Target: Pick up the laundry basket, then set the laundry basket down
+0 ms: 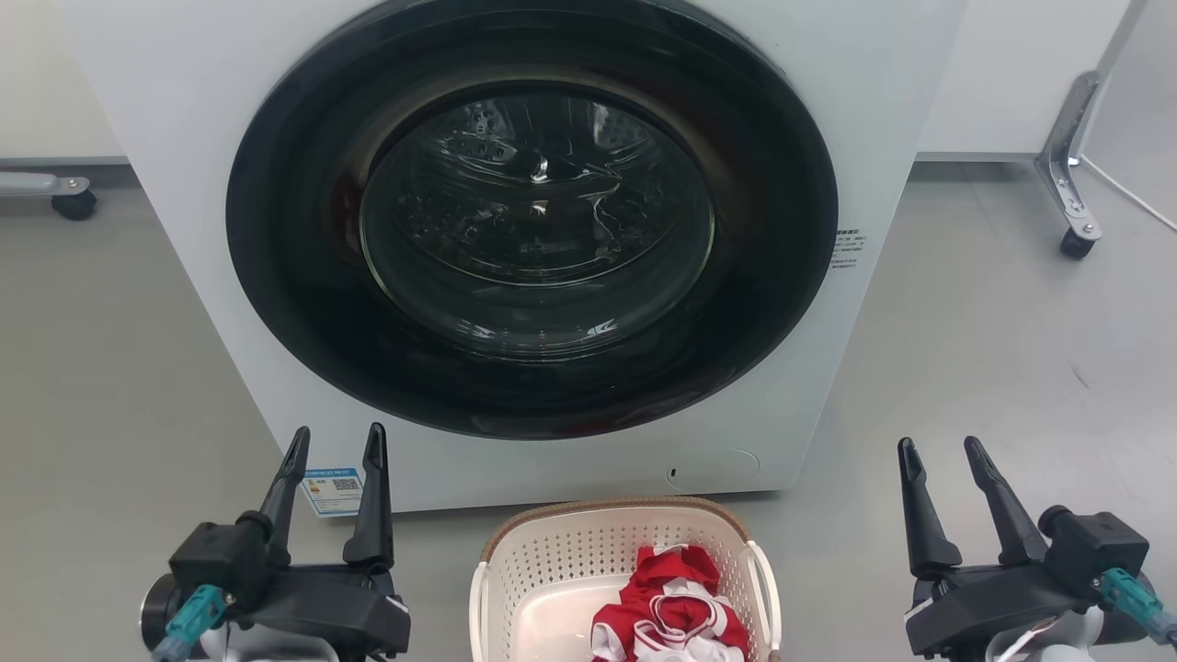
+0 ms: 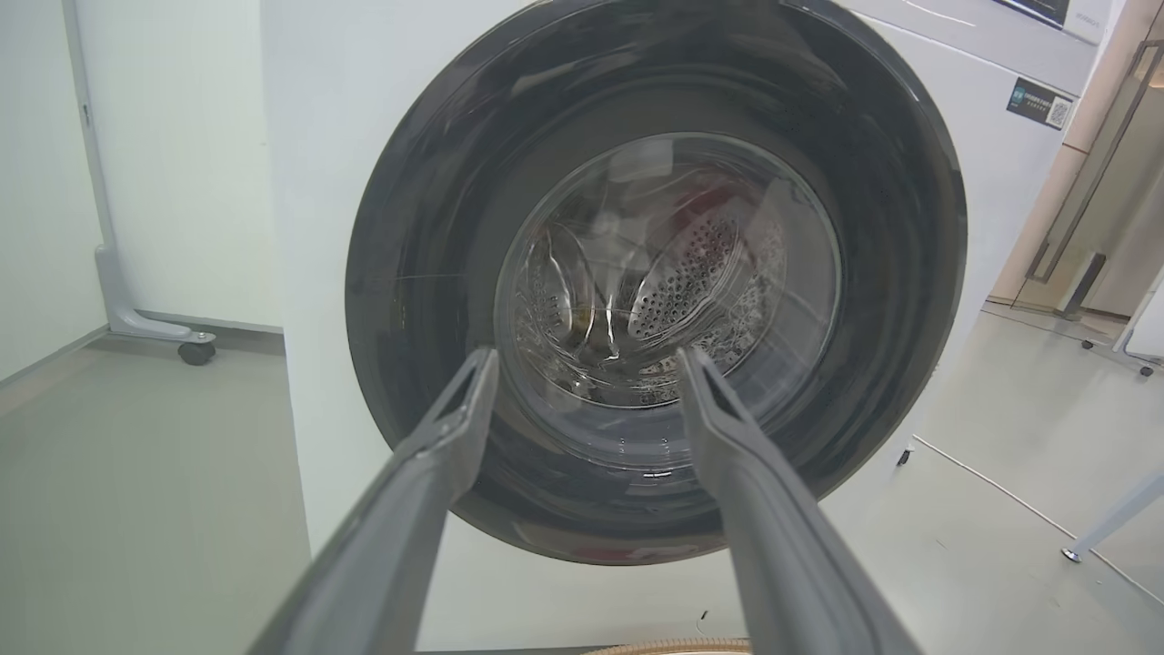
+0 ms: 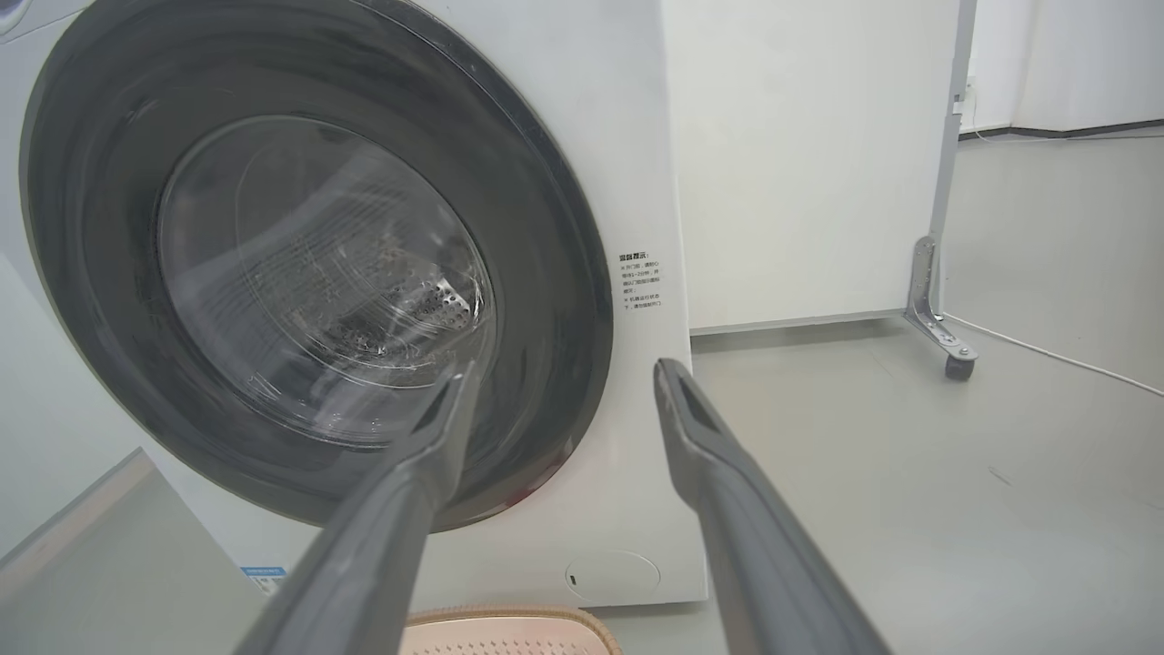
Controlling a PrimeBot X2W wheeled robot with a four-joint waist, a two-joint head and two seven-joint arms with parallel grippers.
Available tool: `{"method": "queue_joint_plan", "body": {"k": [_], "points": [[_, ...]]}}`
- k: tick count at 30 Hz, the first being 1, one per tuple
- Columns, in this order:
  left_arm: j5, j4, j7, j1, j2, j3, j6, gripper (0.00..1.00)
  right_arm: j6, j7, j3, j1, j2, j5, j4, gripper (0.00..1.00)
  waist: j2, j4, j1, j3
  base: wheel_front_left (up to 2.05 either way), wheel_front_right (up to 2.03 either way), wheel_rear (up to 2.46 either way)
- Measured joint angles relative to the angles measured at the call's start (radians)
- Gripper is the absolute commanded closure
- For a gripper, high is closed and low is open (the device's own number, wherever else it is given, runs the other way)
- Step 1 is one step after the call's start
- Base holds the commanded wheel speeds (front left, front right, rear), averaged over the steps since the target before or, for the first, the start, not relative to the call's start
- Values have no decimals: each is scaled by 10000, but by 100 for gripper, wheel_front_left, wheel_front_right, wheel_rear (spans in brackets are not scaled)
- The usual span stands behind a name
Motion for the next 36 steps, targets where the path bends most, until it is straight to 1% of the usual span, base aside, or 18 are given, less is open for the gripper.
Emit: {"method": "queue_joint_plan", "body": {"k": [7, 10, 15, 31, 36], "points": [[817, 17, -272, 123, -8, -79, 211, 0, -88, -251, 140, 3, -21, -754, 29, 0, 0, -2, 0, -18, 0, 0, 0], [1022, 19, -337, 123, -19, -107, 224, 0, -100, -353, 196, 6, -33, -974, 71, 0, 0, -3, 0, -33, 0, 0, 0], [1020, 73, -328, 141, -48, -63, 297, 0, -100, -362, 155, 24, -31, -989, 100, 0, 0, -15, 0, -42, 0, 0, 0], [1020, 146, -267, 175, -209, 130, 299, 0, -82, -362, -90, 27, -6, -999, 73, 0, 0, -22, 0, -34, 0, 0, 0], [1020, 163, -236, 175, -228, 180, 299, 0, -29, -364, -115, 28, 2, -1018, 69, 0, 0, -17, 0, -20, 0, 0, 0]]}}
